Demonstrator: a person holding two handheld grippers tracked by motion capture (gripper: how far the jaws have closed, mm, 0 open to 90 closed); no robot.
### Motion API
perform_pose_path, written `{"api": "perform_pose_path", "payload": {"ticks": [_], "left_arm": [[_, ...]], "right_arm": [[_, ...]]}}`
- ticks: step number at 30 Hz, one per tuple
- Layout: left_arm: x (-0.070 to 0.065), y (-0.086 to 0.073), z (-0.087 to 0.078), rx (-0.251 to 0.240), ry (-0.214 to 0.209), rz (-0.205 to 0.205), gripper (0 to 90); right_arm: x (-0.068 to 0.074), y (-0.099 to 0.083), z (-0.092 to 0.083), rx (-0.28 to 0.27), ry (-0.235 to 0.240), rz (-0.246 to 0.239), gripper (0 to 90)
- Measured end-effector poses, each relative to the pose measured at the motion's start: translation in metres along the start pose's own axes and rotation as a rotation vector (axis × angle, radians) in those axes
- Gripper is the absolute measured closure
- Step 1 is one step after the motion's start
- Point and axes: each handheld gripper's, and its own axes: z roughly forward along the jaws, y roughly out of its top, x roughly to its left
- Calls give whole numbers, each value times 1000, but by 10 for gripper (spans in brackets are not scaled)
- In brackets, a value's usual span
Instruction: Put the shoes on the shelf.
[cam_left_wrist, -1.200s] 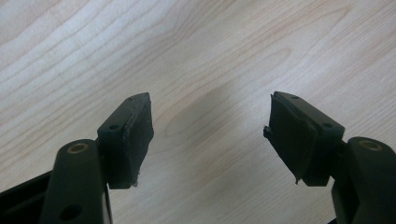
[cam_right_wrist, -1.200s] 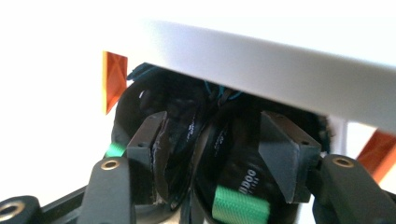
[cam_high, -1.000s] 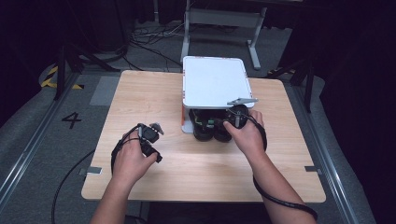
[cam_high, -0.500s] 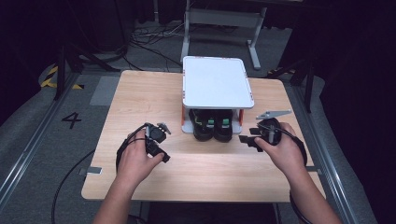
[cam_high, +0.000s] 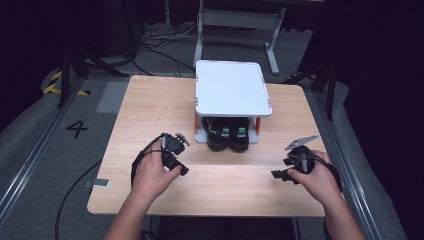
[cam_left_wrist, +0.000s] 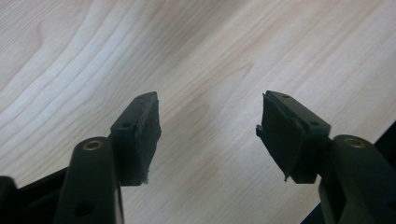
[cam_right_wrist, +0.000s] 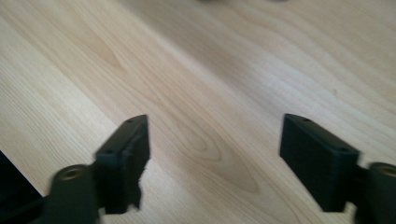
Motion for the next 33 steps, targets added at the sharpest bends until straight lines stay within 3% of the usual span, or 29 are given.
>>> {"api": "perform_pose_path", "payload": {"ticks": [2, 3, 5, 6, 9, 11, 13, 16, 18, 21, 23, 26, 27, 28, 30, 33], "left_arm": [[-5, 2, 5, -3, 20, 39, 437], [-6, 3, 7, -23, 29, 52, 438], [-9, 4, 12, -54, 42, 58, 440], [-11, 5, 15, -81, 49, 55, 439], [-15, 7, 23, -152, 52, 34, 419], [-20, 11, 30, -200, 84, -16, 351], [-23, 15, 39, -205, 70, -11, 323], [-25, 23, 46, -199, 76, -8, 318], [-27, 31, 49, -211, 87, -36, 325], [-25, 41, 53, -239, 60, -70, 470], [-24, 47, 58, -235, 47, -72, 543], [-22, 55, 64, -261, 49, -97, 583], [-22, 60, 69, -297, 48, -115, 585], [-22, 60, 69, -297, 48, -115, 590], [-22, 66, 74, -346, 63, -131, 587], [-20, 69, 77, -356, 78, -146, 553]], "right_arm": [[1, 0, 2, -5, 2, 7, 216], [3, 1, 4, -25, -8, 13, 259], [6, 3, 11, -74, -38, 22, 244], [10, 3, 19, -134, -67, 7, 309], [12, 5, 26, -163, -67, -1, 372], [17, 6, 34, -194, -66, 7, 400], [21, 8, 43, -251, -52, 29, 435], [25, 10, 52, -267, -32, 43, 466], [26, 12, 57, -275, -22, 47, 468], [27, 18, 63, -278, -43, 57, 505], [25, 23, 64, -281, -57, 75, 549], [20, 31, 69, -296, -71, 110, 581], [18, 33, 72, -299, -73, 117, 581], [18, 33, 72, -299, -73, 117, 581], [18, 37, 82, -310, -64, 128, 555], [19, 42, 92, -322, -91, 111, 528]]}}
